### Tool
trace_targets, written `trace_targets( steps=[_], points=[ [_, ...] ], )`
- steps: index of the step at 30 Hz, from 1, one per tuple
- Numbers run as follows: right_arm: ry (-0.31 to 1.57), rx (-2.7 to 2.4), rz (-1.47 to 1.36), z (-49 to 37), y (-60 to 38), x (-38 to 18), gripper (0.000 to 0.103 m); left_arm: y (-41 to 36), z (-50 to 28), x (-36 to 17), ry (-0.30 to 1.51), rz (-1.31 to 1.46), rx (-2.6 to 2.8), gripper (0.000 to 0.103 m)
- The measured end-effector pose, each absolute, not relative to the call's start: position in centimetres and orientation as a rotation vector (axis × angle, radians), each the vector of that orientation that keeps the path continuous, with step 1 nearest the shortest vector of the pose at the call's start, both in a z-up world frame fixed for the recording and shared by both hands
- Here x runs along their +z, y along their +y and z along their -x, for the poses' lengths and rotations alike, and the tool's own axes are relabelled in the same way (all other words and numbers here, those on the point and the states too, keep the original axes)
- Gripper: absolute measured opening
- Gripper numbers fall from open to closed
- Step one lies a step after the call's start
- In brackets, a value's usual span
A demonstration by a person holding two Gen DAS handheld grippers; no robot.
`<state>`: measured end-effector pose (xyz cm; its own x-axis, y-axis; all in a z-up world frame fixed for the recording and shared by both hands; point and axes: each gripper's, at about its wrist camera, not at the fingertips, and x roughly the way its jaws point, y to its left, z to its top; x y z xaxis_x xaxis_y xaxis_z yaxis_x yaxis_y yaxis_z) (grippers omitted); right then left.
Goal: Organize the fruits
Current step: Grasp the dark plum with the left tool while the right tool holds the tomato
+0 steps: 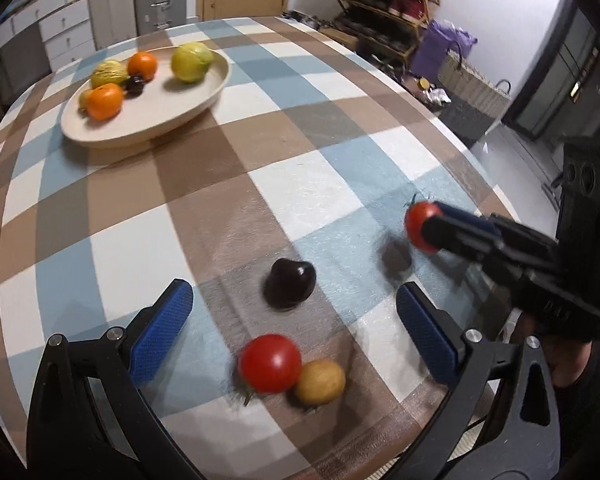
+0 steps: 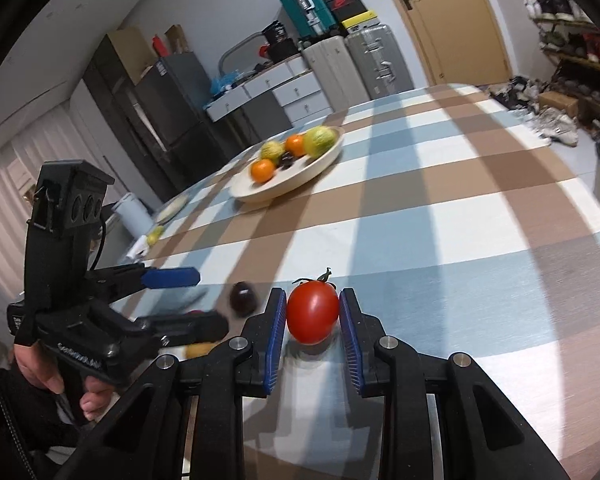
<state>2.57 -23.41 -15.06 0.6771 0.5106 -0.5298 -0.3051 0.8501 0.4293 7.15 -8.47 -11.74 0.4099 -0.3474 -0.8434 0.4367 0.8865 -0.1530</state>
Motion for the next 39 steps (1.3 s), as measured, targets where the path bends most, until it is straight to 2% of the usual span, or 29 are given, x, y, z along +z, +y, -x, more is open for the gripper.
trace_targets(
  steps=[2,5,10,12,15,16,18,39],
  points=[
    [0.680,0.453,-0.342,-2.6,-24.5,-15.1,0.028,-9.0,-7.5,-12.0,1.038,-0.119,-0.490,0.101],
    [0.673,0.434,-0.345,-2.8,-25.4,-15.1,0.028,-9.0,-8.3,-12.2,1.058,-0.108,-0.507,0.091],
    [0.662,0.441,-0.344,-2.9,-25.8,-14.9,0.028,-8.7,-9.3,-12.8,1.107,-0.047,-0.553,0.060],
    [0.655,0.454,-0.348,-3.0,-25.7,-14.9,0.028,-8.6,-9.3,-12.8,1.104,-0.044,-0.554,0.057],
    [0.651,0.456,-0.346,-3.2,-25.7,-14.8,0.028,-8.7,-9.3,-12.8,1.108,-0.069,-0.560,0.045],
    [0.650,0.457,-0.349,-3.3,-25.7,-14.8,0.028,-8.8,-9.3,-12.8,1.107,-0.081,-0.564,0.034],
    [0.648,0.457,-0.352,-3.3,-25.7,-14.8,0.028,-8.8,-9.5,-12.9,1.115,-0.088,-0.575,0.022],
    [0.633,0.492,-0.328,-4.6,-24.4,-13.7,0.028,-7.0,-10.1,-11.1,1.052,-0.064,-0.580,0.022]
  ],
)
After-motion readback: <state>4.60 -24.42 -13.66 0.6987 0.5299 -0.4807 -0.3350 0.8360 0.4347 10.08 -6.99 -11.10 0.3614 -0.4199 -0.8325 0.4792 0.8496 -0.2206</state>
